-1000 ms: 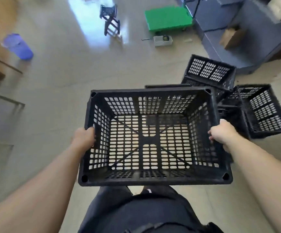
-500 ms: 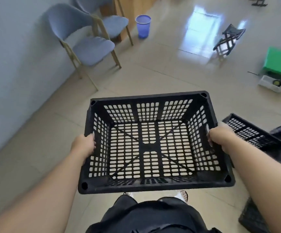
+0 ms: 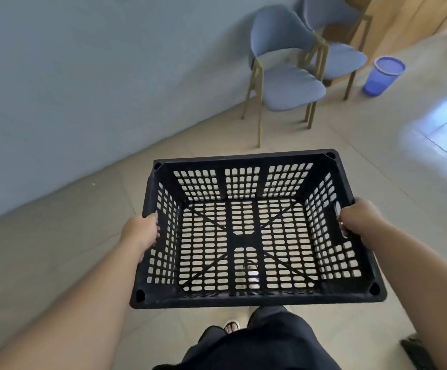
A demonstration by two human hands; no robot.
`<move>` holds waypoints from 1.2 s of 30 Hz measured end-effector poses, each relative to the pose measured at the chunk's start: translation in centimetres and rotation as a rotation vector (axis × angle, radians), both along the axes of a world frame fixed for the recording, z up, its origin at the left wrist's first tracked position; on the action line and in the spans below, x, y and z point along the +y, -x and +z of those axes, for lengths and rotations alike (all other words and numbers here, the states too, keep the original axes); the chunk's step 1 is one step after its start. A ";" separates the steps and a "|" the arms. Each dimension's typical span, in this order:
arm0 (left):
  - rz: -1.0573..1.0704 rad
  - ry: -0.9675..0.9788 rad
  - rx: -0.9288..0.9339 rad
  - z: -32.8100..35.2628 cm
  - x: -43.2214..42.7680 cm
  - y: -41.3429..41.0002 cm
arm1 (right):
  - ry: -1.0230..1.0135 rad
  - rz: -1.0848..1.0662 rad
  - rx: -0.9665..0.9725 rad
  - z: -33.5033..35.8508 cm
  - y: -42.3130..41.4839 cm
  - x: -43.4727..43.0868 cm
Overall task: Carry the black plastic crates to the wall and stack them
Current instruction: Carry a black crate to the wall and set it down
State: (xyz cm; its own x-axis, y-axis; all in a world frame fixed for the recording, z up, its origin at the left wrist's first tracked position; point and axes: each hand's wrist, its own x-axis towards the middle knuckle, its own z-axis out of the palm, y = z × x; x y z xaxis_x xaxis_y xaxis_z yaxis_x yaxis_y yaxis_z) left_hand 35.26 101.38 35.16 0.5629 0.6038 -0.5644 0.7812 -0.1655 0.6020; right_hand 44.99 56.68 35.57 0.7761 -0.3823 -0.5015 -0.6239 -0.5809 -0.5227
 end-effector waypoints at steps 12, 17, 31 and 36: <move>0.342 -0.035 0.041 2.2 14.0 -8.1 | -0.090 0.414 0.050 -0.1 -24.6 21.0; 0.469 -0.015 0.028 1.9 20.5 -11.2 | -0.067 0.511 0.051 0.6 -31.4 31.0; 0.482 0.058 0.107 -2.4 43.4 -25.4 | 0.069 0.545 0.084 -1.5 -44.8 54.4; 0.482 0.047 0.154 -4.5 48.6 -30.8 | 0.052 0.553 0.150 -3.1 -50.1 59.6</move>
